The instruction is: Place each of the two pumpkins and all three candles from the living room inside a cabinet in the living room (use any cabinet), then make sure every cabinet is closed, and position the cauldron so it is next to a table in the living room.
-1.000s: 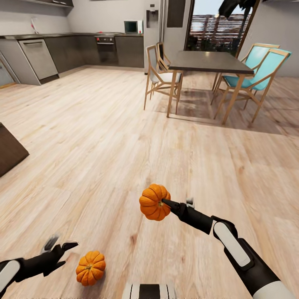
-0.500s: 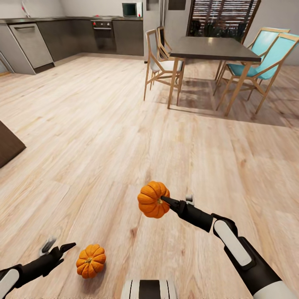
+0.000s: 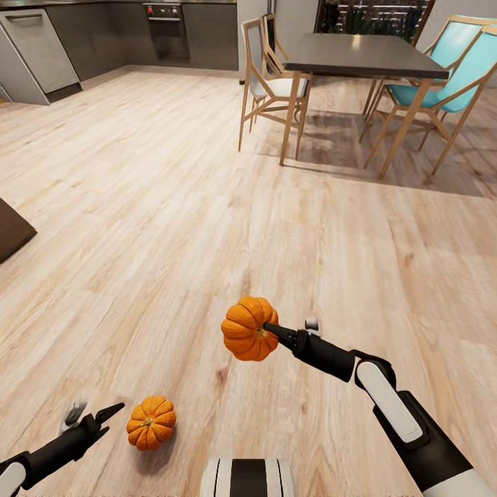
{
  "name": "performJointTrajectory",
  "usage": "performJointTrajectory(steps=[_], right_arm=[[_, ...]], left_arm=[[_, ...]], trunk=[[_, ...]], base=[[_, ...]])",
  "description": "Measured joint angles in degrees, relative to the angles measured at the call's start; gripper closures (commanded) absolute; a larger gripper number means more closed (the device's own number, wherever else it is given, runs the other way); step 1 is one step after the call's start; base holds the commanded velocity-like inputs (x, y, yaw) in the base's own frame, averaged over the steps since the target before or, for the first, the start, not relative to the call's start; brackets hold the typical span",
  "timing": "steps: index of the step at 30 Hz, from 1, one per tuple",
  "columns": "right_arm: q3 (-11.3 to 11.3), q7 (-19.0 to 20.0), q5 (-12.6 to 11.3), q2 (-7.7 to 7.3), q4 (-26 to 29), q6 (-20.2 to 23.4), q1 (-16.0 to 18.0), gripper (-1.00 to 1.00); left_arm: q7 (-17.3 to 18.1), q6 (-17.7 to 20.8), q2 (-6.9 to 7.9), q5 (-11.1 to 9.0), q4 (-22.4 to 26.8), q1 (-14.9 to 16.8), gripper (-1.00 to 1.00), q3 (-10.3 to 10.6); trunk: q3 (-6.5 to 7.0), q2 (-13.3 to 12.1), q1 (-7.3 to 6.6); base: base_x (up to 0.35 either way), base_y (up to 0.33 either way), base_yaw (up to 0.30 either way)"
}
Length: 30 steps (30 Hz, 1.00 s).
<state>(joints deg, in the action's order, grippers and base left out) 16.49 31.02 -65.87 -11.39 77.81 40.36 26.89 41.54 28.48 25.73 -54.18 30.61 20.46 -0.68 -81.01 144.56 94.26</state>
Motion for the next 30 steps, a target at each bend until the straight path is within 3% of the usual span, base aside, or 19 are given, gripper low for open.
performJointTrajectory(steps=[9,14,19,30], right_arm=[[-0.01,0.35,-0.36,0.00,1.41,0.44,-0.09,1.00],[-0.01,0.28,-0.34,0.00,1.81,0.42,-0.11,1.00],[0.04,0.27,-0.36,0.00,1.80,0.41,-0.12,1.00],[0.01,0.27,-0.29,0.00,1.51,0.41,-0.12,1.00]], left_arm=[[0.11,-4.17,-0.12,0.20,-0.10,-0.01,-1.00,2.54],[0.42,-4.27,-0.01,0.19,-0.10,-0.01,-1.00,2.66],[5.33,-4.39,0.39,0.12,-1.37,-0.01,-1.00,2.77],[5.97,-5.55,0.31,0.19,-3.34,-0.01,-1.00,2.83]], trunk=[[-1.99,0.12,0.23],[-3.10,0.19,0.36],[-4.21,0.25,0.49],[-6.65,0.40,0.77]], base=[[0.000,0.000,0.000],[0.000,0.000,0.000],[0.000,0.000,0.000],[0.000,0.000,0.000]])
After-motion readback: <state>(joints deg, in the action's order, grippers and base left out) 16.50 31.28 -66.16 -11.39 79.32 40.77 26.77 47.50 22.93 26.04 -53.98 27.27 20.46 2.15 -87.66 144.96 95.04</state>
